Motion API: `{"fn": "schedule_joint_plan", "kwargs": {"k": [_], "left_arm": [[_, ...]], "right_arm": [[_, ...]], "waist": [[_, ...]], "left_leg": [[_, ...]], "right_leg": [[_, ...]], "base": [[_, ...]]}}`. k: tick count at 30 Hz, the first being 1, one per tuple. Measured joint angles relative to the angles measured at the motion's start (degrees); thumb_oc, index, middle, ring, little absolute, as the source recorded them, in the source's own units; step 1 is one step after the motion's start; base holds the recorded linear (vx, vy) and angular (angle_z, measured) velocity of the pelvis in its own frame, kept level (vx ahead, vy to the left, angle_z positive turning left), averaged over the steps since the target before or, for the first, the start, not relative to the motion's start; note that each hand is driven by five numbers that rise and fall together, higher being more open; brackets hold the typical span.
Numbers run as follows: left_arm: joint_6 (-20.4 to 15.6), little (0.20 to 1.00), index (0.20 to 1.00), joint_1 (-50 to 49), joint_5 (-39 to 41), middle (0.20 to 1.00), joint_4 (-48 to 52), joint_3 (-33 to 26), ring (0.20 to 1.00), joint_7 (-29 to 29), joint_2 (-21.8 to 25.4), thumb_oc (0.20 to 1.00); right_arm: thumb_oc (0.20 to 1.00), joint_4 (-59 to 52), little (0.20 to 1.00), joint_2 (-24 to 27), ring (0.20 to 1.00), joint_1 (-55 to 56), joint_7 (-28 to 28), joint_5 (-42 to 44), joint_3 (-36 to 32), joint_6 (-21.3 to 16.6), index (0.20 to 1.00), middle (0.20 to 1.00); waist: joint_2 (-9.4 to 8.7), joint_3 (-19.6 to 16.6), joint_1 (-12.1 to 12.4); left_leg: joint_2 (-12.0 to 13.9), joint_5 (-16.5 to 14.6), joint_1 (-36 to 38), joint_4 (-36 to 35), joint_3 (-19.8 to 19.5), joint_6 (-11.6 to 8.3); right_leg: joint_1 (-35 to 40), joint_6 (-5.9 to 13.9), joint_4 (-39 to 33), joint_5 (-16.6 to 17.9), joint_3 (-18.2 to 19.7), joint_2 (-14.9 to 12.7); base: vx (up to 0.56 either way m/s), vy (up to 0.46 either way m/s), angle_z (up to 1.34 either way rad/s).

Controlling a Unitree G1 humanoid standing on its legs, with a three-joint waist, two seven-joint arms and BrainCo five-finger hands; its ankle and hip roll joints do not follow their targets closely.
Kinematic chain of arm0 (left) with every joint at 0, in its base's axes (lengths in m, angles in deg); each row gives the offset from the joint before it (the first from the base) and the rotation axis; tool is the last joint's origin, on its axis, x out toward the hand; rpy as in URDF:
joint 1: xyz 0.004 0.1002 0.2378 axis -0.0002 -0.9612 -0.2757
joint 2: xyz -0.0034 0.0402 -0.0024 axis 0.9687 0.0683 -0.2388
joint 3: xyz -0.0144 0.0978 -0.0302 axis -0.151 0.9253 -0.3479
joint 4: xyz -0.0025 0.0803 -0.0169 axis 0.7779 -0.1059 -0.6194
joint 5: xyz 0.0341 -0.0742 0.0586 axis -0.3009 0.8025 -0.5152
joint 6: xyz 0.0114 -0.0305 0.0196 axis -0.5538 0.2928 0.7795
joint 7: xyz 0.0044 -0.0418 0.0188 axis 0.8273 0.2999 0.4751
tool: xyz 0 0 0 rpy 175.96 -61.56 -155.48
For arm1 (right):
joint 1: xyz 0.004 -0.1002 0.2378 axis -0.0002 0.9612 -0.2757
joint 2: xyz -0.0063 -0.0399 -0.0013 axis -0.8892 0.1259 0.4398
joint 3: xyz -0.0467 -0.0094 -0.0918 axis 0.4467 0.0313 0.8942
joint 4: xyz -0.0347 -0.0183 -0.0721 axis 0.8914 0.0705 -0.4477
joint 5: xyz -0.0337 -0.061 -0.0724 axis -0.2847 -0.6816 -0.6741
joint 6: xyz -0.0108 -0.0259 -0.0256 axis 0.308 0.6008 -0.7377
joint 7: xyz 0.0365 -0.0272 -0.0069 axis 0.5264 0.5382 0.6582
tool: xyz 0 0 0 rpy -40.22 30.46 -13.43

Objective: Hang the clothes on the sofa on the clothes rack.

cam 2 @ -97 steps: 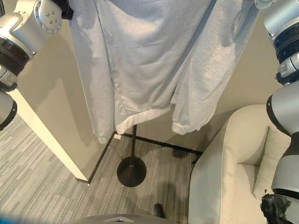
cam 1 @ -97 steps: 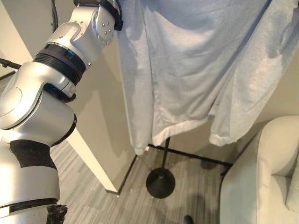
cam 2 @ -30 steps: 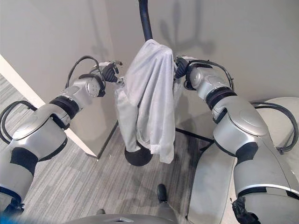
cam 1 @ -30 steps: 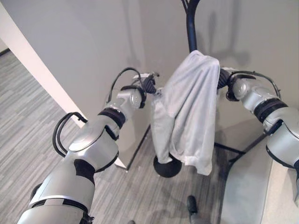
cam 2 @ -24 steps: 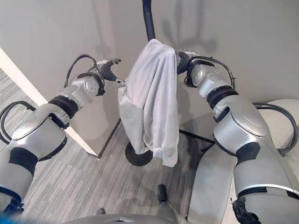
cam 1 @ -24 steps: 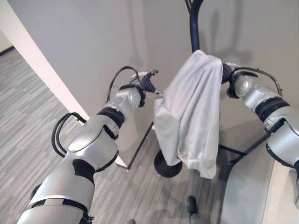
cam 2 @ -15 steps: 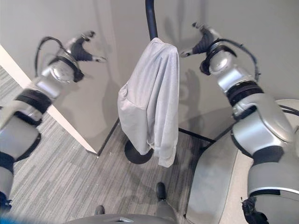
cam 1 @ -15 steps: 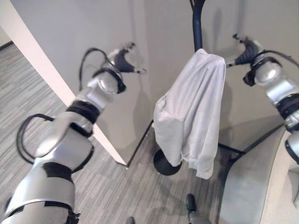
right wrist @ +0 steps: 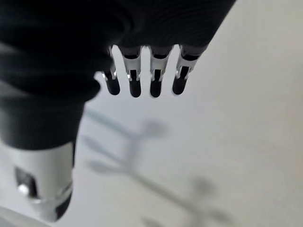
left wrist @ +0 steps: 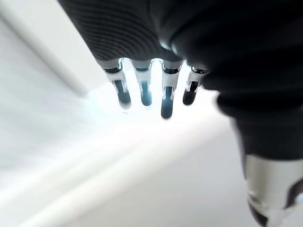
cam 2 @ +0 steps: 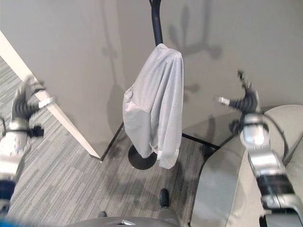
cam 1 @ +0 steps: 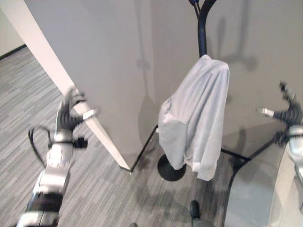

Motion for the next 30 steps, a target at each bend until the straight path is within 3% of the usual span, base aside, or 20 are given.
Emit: {"fn": "schedule_joint_plan", "kwargs": {"k": [2, 6, 8, 9, 11, 12, 13, 15, 18, 21, 23, 30], "left_arm": [[0.16, 1.000, 1.000, -5.21, 0.09, 1.000, -3.63, -2.59, 1.000, 0.83, -4.36, 1.000], [1.68, 1.000, 1.000, -13.24, 3.98, 1.000, -11.07, -1.22, 1.000, 3.83, -13.68, 1.000], [2.15, 1.000, 1.000, -14.26, 4.02, 1.000, -17.19, 2.56, 1.000, 5.42, -14.02, 1.000], [2.52, 1.000, 1.000, -13.38, 4.02, 1.000, -18.09, 4.00, 1.000, 6.67, -14.10, 1.000], [2.11, 1.000, 1.000, -13.17, 4.11, 1.000, -20.24, 4.87, 1.000, 7.02, -14.50, 1.000], [0.49, 1.000, 1.000, -11.59, 4.04, 1.000, -26.00, 7.05, 1.000, 7.05, -14.41, 1.000], [1.21, 1.000, 1.000, -8.78, 3.82, 1.000, -32.61, 9.06, 1.000, 7.25, -14.58, 1.000], [1.75, 1.000, 1.000, -6.52, 3.32, 1.000, -36.85, 11.61, 1.000, 7.54, -16.54, 1.000], [2.00, 1.000, 1.000, -3.70, 0.23, 1.000, -46.07, 16.48, 1.000, 7.63, -20.77, 1.000], [2.97, 1.000, 1.000, -3.29, -0.97, 1.000, -48.12, 16.67, 1.000, 7.78, -22.43, 1.000], [3.63, 1.000, 1.000, -2.39, -1.22, 1.000, -50.82, 16.62, 1.000, 7.73, -22.52, 1.000], [4.23, 1.000, 1.000, -2.24, -1.23, 1.000, -51.83, 16.10, 1.000, 7.72, -22.22, 1.000]], "right_arm": [[1.000, 0.36, 1.000, -5.97, 1.000, 3.46, 0.92, -0.18, -1.54, -0.23, 1.000, 1.000], [1.000, 3.45, 1.000, -14.61, 1.000, 10.01, 3.49, -1.76, 2.25, 0.67, 1.000, 1.000], [1.000, 9.43, 1.000, -16.84, 1.000, 9.34, 4.87, -1.88, 7.47, 0.45, 1.000, 1.000], [1.000, 12.88, 1.000, -17.06, 1.000, 9.31, 6.55, -1.93, 10.50, 0.67, 1.000, 1.000], [1.000, 15.45, 1.000, -18.66, 1.000, 9.25, 6.96, -1.91, 11.73, 0.44, 1.000, 1.000], [1.000, 20.84, 1.000, -20.10, 1.000, 7.25, 6.68, -1.88, 13.32, -0.78, 1.000, 1.000], [1.000, 26.81, 1.000, -20.07, 1.000, 4.68, 7.08, -1.91, 16.25, 0.06, 1.000, 1.000], [1.000, 31.30, 1.000, -21.40, 1.000, 4.56, 7.60, -1.94, 20.35, 0.54, 1.000, 1.000], [1.000, 44.49, 1.000, -27.94, 1.000, 3.23, 7.18, -1.85, 23.66, 0.60, 1.000, 1.000], [1.000, 48.19, 1.000, -28.75, 1.000, 3.38, 6.91, -1.83, 24.43, 1.11, 1.000, 1.000], [1.000, 53.87, 1.000, -29.23, 1.000, 2.57, 6.31, -0.63, 21.10, 1.42, 1.000, 1.000], [1.000, 57.77, 1.000, -28.83, 1.000, 3.75, 5.12, 1.39, 18.52, 3.22, 1.000, 1.000]], "waist": [[-0.17, -0.02, 0.07], [-0.16, -0.04, 1.44], [0.00, -0.31, 1.72], [0.16, -0.38, 2.96], [0.72, -0.52, 3.04], [1.36, -0.98, 2.85], [1.19, -2.01, 2.77], [1.35, -2.17, 2.92], [1.46, -2.91, 3.07], [1.50, -2.95, 2.96], [1.58, -3.36, 2.91], [1.44, -4.88, 2.96]], "left_leg": [[-0.06, -0.05, 0.41, 0.00, -0.12, 0.04], [-0.63, -0.05, 0.46, 0.00, -0.27, 0.17], [-0.95, 0.02, 0.50, 0.01, -0.31, 0.28], [-1.30, 0.23, 0.33, 0.00, -0.77, 0.57], [-1.35, 0.28, 0.25, 0.00, -1.25, 0.63], [-1.48, 0.27, 0.24, 0.00, -1.33, 0.61], [-1.67, 0.20, 0.32, 0.00, -1.42, 0.54], [-2.00, 0.24, 0.10, -0.01, -1.52, 0.59], [-2.01, 0.42, 0.35, -0.01, -1.51, 0.82], [-1.98, 0.44, 0.42, -0.02, -1.58, 0.85], [-1.89, 0.42, 0.70, -0.02, -1.61, 0.84], [-1.74, 0.42, 1.45, -0.02, -1.86, 0.80]], "right_leg": [[0.50, 0.02, -0.25, -0.49, -0.08, -0.11], [0.67, 0.32, -0.24, -0.38, -0.19, -0.72], [0.78, 0.07, -0.25, -0.53, -0.32, -1.09], [0.91, 0.09, -0.25, -0.50, -0.61, -1.48], [1.50, 0.14, -0.23, -0.54, -1.10, -1.65], [1.70, 0.25, -0.25, -0.68, -1.44, -1.86], [1.68, 0.26, -0.27, -0.69, -1.30, -1.94], [1.67, 0.29, -0.27, -0.70, -1.47, -2.31], [1.78, 0.27, -0.25, -0.67, -1.48, -2.29], [1.82, 0.24, -0.23, -0.65, -1.59, -2.29], [2.42, 0.28, -0.25, -0.71, -1.74, -2.25], [3.57, 0.29, -0.27, -0.79, -2.31, -2.30]], "base": [[0.01, 0.069, 0.04], [-0.01, 0.086, 0.04], [-0.03, 0.054, 0.07], [-0.04, 0.066, 0.15], [-0.03, 0.061, 0.15], [0.00, 0.021, 0.05], [0.00, 0.032, 0.05], [-0.01, 0.034, 0.06], [0.00, 0.009, 0.01], [0.00, 0.000, 0.00], [0.04, 0.012, 0.02], [0.03, -0.001, 0.03]]}}
